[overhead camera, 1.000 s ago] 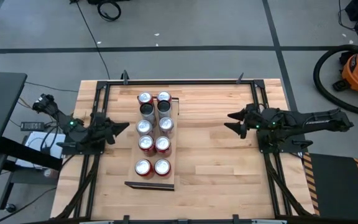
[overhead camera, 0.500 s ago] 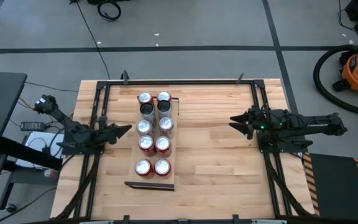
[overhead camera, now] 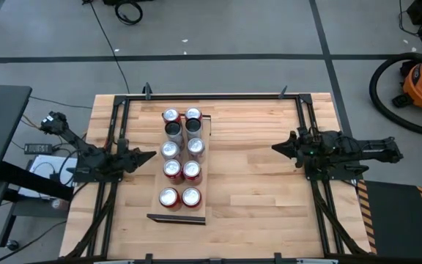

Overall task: Place canned beverage on shelf
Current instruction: Return to Home Position

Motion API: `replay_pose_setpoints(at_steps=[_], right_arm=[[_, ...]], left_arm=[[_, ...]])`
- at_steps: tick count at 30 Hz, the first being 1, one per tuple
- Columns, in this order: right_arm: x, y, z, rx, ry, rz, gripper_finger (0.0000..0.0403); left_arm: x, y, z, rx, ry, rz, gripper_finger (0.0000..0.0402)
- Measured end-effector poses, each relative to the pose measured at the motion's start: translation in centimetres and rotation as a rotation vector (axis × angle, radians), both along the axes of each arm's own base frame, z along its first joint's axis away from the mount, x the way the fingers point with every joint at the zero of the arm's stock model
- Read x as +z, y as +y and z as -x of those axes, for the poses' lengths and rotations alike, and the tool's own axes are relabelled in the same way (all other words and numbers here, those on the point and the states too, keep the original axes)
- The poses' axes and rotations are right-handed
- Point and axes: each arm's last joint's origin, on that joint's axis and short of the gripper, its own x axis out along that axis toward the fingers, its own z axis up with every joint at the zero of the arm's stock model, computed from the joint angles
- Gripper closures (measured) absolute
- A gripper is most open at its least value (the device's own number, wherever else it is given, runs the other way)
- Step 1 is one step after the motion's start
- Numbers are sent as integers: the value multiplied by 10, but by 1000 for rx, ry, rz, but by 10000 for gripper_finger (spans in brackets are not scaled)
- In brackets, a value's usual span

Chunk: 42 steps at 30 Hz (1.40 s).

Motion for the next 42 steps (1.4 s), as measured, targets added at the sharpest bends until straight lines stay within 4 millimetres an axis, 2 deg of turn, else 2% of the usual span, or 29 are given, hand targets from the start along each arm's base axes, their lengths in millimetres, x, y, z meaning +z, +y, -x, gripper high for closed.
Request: replay_pose_setpoints(at_steps=[3,6,9,11,14,17,22,29,32,37,42], right_arm=[[-6,-1,1,-20,-44,-18,386],[-16,-1,-1,-53,-6,-38,387],[-26,-5,-2,-191,11,-90,392],[-28,-6,-3,-219,27,-91,393],[-30,-3,-4,-111,77,23,388],[-31,0,-5,24,105,143,378],[-31,2,-6,92,102,183,371],[-31,2,-6,91,102,186,373],[-31,2,-6,99,109,285,373],[-31,2,-6,129,127,574,373],[-31,2,-6,134,129,626,373]], left_arm=[[4,-2,0,-77,-18,-72,398],[5,-4,0,-148,-19,-191,399],[5,-7,0,-218,-11,-373,400],[4,-8,-1,-238,8,-493,400],[-2,-8,-1,-206,97,-647,398],[-11,-5,-2,-99,236,-760,388],[-19,0,0,17,342,-696,380],[-23,2,0,71,413,-769,388],[-23,2,1,80,412,-752,388],[-25,3,1,93,401,-677,388],[-28,3,1,99,455,-752,388]])
